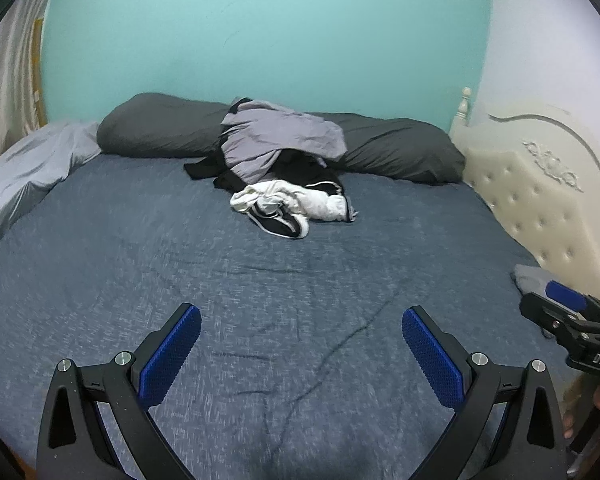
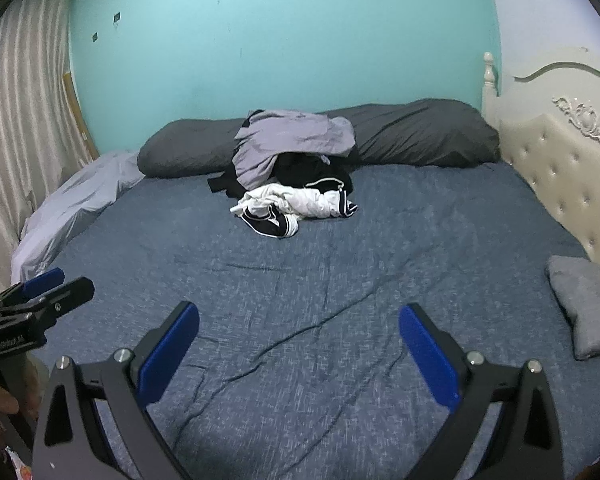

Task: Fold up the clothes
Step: 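Move the right tool toward the white-and-black garment and close on its black hem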

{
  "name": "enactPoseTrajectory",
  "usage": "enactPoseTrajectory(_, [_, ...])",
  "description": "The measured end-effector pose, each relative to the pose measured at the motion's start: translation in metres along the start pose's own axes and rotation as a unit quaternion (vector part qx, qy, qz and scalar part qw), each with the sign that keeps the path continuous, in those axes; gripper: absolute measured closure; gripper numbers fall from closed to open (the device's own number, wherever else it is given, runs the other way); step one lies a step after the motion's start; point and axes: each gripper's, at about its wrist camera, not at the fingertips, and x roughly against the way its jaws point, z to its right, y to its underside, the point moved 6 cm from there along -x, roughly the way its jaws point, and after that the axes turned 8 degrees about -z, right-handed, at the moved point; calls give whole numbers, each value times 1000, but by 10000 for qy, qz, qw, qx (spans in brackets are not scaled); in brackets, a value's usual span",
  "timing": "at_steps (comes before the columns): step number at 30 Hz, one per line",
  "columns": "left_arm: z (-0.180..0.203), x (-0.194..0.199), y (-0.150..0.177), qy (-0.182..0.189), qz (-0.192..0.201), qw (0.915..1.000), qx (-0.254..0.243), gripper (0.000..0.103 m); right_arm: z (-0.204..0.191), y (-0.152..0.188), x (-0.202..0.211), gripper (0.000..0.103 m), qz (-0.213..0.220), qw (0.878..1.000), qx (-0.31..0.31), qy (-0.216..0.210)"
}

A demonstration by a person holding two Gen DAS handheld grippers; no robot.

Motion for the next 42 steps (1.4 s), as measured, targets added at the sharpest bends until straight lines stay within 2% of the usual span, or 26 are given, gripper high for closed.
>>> enactPoseTrajectory(14, [-68,-130,-21,4,-71,9981,615,0,-3,-45,-148,2,-495,9983,299,-111])
enactPoseTrajectory(23, [-123,-198,0,139,-317,9919,1222,0,-16,-73,-250,2,-795,9945,636,-242])
enactPoseTrajectory(30, [-157,-220,13,-31,-387,9874,1537,0,-26,-90,-323,2,-1016,9912,825,-186])
enactPoseTrajectory(33, [-166,-225,15,28,-404,9842,1723,0,-30,-100,-352,2,-1090,9901,877,-142])
enactPoseTrajectory(38, [-174,-226,15,-58,-380,9852,1668,0,-35,-113,-399,2,-1216,9895,773,-113])
enactPoseTrajectory(42, [-185,-229,15,-76,-392,9823,1828,0,-38,-122,-428,3,-1252,9898,678,-64])
